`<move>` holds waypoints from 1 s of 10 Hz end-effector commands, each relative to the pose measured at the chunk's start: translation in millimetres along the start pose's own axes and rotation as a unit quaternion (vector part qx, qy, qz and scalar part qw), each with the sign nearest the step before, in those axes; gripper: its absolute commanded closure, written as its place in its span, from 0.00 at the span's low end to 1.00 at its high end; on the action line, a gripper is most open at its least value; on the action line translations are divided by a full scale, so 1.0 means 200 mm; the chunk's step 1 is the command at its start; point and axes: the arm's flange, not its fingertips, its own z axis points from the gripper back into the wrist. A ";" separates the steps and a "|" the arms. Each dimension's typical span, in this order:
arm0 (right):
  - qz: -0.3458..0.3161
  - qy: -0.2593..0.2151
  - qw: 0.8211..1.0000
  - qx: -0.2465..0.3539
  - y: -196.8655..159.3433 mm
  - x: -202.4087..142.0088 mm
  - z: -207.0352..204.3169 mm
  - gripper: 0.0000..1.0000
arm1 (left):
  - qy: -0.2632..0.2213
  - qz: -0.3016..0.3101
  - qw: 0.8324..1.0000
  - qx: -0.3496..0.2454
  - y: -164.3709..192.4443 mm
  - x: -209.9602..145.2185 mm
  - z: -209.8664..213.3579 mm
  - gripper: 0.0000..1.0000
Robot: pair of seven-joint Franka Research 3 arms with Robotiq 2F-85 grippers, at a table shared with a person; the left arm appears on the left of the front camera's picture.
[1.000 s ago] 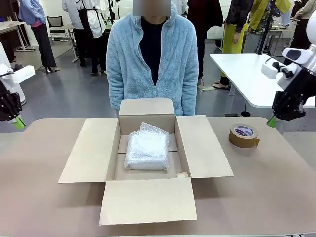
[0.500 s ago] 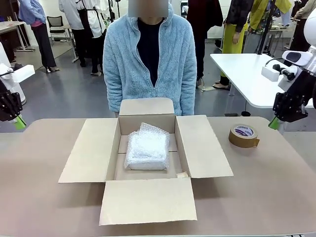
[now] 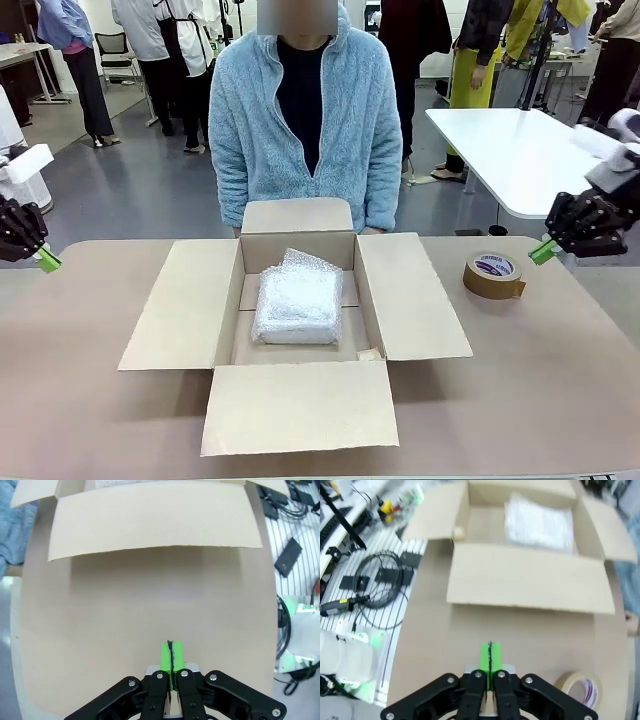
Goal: Wrap the clocks to prevent damage.
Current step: Once the human has placed the objects inside and stepped back, release both hands from the side flaps of the Package Box.
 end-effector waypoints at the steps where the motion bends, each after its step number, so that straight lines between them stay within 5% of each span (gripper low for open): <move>1: -0.017 -0.112 0.993 0.037 -0.02 -0.22 0.04 0.99 | -0.074 -0.027 0.997 0.021 0.02 -0.11 -0.03 1.00; 4: -0.061 -0.186 0.980 0.012 0.01 -0.48 0.05 0.99 | -0.231 -0.020 0.972 0.032 0.10 -0.35 -0.10 1.00; 10: -0.072 -0.231 0.970 -0.008 -0.02 -0.70 0.00 0.99 | -0.343 0.012 0.939 -0.011 0.12 -0.59 -0.23 1.00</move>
